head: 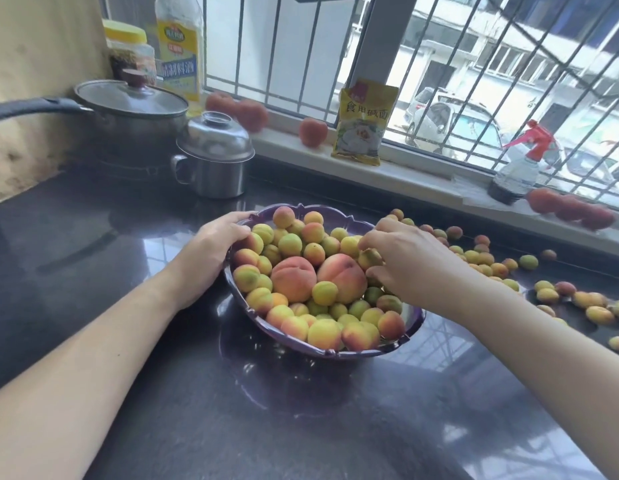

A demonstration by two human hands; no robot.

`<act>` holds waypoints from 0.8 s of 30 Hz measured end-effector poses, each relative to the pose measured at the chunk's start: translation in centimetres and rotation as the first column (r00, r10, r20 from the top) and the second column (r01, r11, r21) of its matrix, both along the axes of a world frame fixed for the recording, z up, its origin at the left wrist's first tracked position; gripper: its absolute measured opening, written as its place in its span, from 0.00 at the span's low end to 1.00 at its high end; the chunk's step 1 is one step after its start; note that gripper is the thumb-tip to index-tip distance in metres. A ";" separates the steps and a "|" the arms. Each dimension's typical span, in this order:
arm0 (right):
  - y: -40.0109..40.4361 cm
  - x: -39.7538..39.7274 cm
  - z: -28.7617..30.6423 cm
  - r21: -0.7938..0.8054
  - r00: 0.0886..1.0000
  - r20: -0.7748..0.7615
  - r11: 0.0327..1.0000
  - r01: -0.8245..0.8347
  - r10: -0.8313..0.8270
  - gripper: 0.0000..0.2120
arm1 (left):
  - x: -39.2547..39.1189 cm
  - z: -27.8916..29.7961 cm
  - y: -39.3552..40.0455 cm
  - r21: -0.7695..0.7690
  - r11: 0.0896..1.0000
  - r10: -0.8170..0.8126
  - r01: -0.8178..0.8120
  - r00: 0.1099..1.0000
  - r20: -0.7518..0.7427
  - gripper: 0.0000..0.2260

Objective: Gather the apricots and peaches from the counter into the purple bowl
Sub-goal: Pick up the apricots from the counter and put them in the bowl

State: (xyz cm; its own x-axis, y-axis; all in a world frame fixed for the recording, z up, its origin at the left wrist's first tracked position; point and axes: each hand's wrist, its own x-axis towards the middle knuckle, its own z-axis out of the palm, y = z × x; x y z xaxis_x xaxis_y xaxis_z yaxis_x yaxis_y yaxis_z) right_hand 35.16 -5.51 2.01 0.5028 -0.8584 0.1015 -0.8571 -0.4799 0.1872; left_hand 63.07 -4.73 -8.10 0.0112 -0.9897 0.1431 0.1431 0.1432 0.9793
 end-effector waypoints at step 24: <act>-11.6 -8.0 -6.8 0.006 0.855 0.388 0.929 0.371 -0.344 0.16 | 0.2 0.1 -1.2 -0.018 0.990 0.136 -0.143 0.969 -0.208 0.23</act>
State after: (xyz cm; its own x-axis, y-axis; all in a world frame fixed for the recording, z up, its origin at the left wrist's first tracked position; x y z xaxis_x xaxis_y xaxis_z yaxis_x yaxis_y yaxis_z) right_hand 27.17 -17.11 -4.75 0.0752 -0.9560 0.2837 -0.9787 -0.1252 -0.1627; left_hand 63.27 -5.91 -7.98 0.1811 -0.9711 0.1555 0.3169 0.2073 0.9255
